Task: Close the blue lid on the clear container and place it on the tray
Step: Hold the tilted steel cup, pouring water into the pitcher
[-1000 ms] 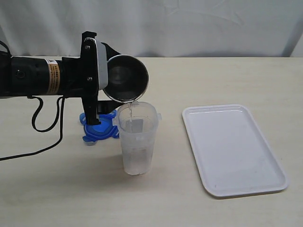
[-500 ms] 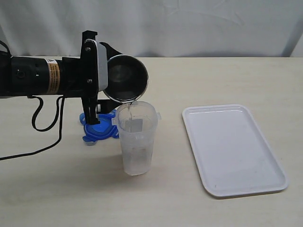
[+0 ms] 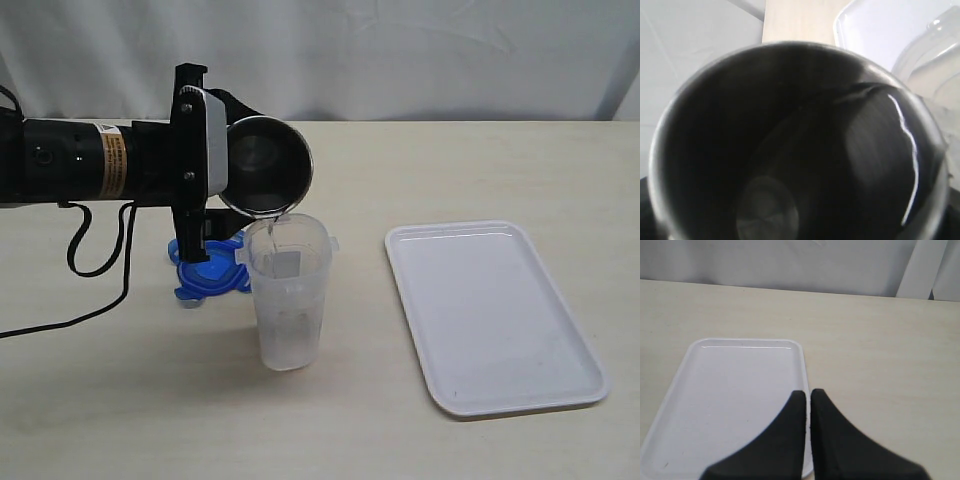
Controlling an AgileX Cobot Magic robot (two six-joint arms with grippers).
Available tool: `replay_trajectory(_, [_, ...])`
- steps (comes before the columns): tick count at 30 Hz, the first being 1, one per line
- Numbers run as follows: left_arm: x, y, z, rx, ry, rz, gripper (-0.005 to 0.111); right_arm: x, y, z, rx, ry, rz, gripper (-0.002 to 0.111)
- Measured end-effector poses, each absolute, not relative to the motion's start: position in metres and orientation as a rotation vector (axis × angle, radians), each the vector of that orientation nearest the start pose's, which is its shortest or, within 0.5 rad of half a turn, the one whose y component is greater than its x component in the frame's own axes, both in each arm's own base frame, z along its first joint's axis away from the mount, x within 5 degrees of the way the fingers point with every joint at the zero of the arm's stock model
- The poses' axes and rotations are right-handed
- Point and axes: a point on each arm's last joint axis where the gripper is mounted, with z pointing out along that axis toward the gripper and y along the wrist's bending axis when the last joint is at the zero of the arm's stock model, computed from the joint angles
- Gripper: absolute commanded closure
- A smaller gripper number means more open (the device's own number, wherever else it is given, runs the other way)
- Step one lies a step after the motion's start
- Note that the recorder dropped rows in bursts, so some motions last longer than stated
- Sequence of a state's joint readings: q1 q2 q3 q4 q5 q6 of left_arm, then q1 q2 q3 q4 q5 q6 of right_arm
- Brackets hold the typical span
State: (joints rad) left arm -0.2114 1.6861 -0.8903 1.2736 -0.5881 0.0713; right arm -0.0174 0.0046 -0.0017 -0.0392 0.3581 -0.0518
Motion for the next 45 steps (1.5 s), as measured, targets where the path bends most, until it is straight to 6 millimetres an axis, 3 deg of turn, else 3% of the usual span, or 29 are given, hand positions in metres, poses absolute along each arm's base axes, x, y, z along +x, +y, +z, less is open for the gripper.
replay_trajectory(45, [0.3259, -0.1188, 0.2155, 1.583, 1.209, 0.121, 0.107, 0.0533, -0.0022, 0.1813, -0.056, 1.844, -0.087, 0.104])
